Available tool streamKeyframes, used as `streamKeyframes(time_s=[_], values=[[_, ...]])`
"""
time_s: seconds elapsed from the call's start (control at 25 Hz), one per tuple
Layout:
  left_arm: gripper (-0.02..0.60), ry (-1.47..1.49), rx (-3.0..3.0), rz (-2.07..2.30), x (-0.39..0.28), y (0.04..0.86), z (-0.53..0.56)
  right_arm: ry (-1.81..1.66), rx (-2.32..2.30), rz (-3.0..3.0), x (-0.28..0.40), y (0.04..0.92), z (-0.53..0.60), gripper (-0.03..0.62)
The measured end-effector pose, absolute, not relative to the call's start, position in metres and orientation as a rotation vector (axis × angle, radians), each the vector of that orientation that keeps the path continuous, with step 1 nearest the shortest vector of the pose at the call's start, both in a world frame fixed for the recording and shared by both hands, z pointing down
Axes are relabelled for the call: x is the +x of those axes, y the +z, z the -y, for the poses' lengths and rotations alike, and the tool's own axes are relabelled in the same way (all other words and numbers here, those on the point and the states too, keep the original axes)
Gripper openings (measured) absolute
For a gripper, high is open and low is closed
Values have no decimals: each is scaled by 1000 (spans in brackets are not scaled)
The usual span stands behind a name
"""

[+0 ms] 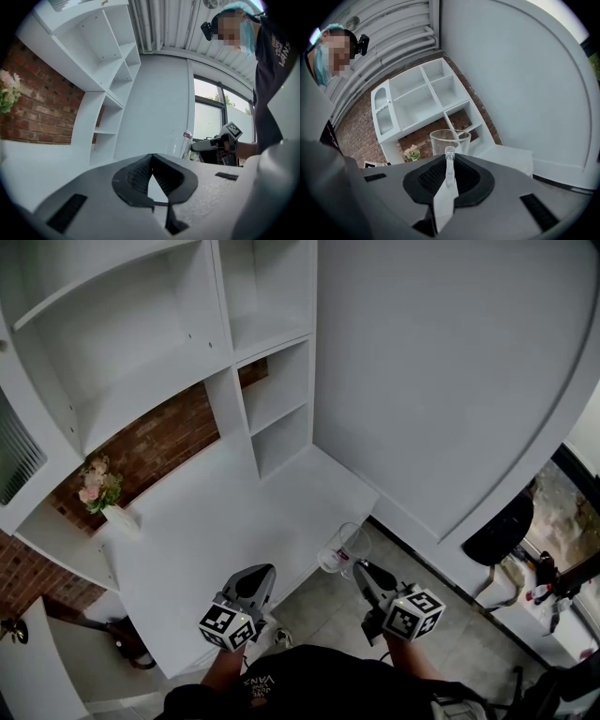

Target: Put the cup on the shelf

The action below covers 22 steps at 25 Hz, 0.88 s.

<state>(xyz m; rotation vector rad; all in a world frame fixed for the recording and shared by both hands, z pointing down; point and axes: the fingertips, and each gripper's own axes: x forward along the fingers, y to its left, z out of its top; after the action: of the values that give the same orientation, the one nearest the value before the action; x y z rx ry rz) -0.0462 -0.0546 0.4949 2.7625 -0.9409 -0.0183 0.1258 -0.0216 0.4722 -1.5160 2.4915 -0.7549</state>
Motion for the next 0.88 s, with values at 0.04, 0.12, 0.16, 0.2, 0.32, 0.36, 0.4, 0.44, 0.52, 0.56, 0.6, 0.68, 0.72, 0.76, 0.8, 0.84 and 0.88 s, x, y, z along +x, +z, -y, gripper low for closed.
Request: streamKeyframes(time_s=[0.04, 0.12, 0.16, 0.2, 0.32, 0.36, 0.4, 0.44, 0.52, 0.56, 0.6, 0.68, 0.72, 0.76, 0.8, 0.84, 0.88], values=[[8, -23, 2769, 934, -51, 493, 62, -741, -1525, -2481, 121, 471, 28, 41], [8, -35, 2767, 918, -60, 489, 75, -729, -1537, -2464, 110, 467, 39, 41], [8, -41, 2761, 909, -64, 488, 81, -731, -1543, -2458, 104, 465, 44, 41], [8, -43, 2762, 898, -67, 487, 86, -728, -1550, -2451, 99, 463, 48, 40], [8, -26, 2793, 851, -75, 492, 99, -687, -1585, -2420, 95, 466, 60, 40], [8, -27, 2796, 837, -78, 493, 103, -678, -1601, -2412, 94, 467, 63, 41], [8, -31, 2794, 825, -80, 495, 107, -671, -1617, -2405, 92, 467, 67, 40], [8, -34, 2791, 814, -83, 496, 110, -665, -1632, -2401, 91, 468, 71, 41], [8, -35, 2778, 803, -87, 500, 116, -662, -1649, -2395, 87, 469, 78, 40], [8, -34, 2770, 803, -88, 502, 119, -663, -1651, -2394, 86, 469, 83, 41], [8, -32, 2764, 803, -90, 505, 122, -664, -1651, -2394, 85, 469, 88, 40], [8, -30, 2752, 804, -90, 509, 127, -664, -1653, -2400, 86, 469, 98, 41], [8, -33, 2740, 808, -89, 510, 129, -664, -1653, -2405, 87, 470, 104, 41], [8, -36, 2727, 814, -88, 511, 133, -664, -1649, -2411, 89, 471, 111, 40], [8, -34, 2720, 824, -88, 513, 137, -665, -1642, -2420, 90, 471, 119, 40], [8, -28, 2720, 837, -88, 516, 141, -666, -1632, -2429, 91, 472, 128, 41], [8, -22, 2721, 854, -89, 518, 147, -667, -1621, -2440, 93, 473, 137, 41]])
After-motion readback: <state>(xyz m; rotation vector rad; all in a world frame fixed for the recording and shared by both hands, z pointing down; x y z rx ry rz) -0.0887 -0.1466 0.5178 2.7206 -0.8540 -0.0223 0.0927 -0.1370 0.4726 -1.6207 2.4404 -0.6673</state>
